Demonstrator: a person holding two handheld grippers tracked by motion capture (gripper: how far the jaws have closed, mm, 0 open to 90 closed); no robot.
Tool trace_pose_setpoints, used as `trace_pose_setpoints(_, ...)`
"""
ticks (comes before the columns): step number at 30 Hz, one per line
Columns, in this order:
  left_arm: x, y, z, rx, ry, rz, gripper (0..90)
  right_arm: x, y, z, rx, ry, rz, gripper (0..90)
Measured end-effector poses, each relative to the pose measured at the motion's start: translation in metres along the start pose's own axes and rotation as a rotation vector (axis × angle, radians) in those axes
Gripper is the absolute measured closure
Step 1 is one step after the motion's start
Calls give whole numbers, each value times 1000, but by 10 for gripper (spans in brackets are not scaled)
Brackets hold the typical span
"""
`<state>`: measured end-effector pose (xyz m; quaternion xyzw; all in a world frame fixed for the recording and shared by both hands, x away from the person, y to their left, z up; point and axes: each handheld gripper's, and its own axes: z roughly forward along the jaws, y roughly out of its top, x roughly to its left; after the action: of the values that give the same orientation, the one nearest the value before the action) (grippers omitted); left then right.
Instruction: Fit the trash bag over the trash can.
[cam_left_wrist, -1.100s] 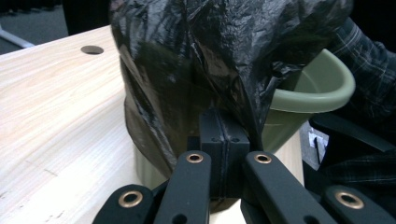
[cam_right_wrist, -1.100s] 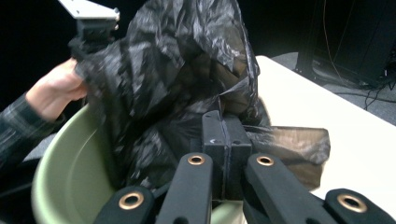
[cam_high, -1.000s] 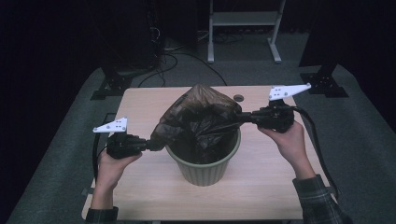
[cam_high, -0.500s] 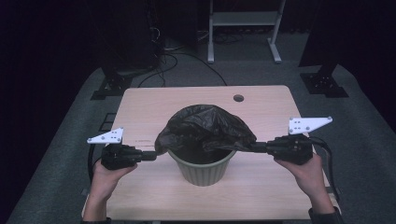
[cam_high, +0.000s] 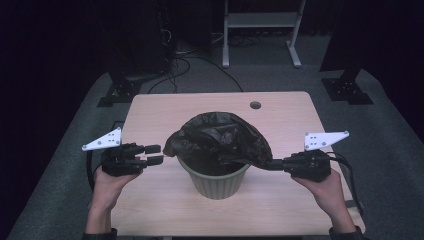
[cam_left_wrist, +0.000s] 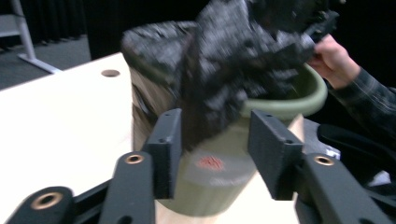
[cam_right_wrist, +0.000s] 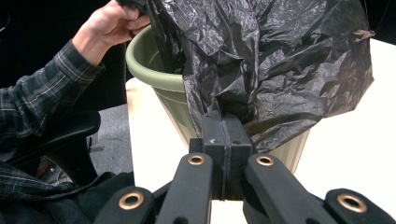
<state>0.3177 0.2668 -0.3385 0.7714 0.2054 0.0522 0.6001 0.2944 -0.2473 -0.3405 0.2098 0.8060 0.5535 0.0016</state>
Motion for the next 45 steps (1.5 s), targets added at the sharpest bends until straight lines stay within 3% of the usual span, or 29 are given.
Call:
trace_pose_setpoints(5,8,12,13,6,-15,2,523,0,2,0,1,0,-3,899)
trace_pose_setpoints(7,10,15,19,21,-30,11,570,1,2,0,1,0,-3,899)
trace_pose_setpoints(11,7,15,23,13,-87,25,894,1,3,-2,-5,2,-5,900)
trace_pose_setpoints(15,-5,11,15,14,-118,29,900,6,1,-5,-7,9,-12,900)
trace_pose_setpoints(22,-12,-3,7,39,-128,10,900,13,-4,-5,9,15,-18,899)
trace_pose_setpoints(25,-13,-8,9,79,-117,0,900,10,-6,-4,25,7,-15,899)
trace_pose_setpoints(27,-11,-17,11,104,-125,-19,900,10,-9,-3,51,-9,-12,899)
trace_pose_setpoints(31,-7,-32,15,142,-142,-51,900,6,-21,1,83,6,28,899)
trace_pose_setpoints(35,-3,-43,21,209,-127,-77,900,-1,-32,8,138,-5,65,900)
trace_pose_setpoints(39,6,-55,27,260,-76,-106,900,-11,-43,20,184,-11,103,900)
trace_pose_setpoints(42,13,-62,34,270,-92,-136,900,-16,-46,28,203,-5,112,900)
trace_pose_setpoints(45,13,-68,44,313,-117,-140,900,-20,-47,36,217,9,123,900)
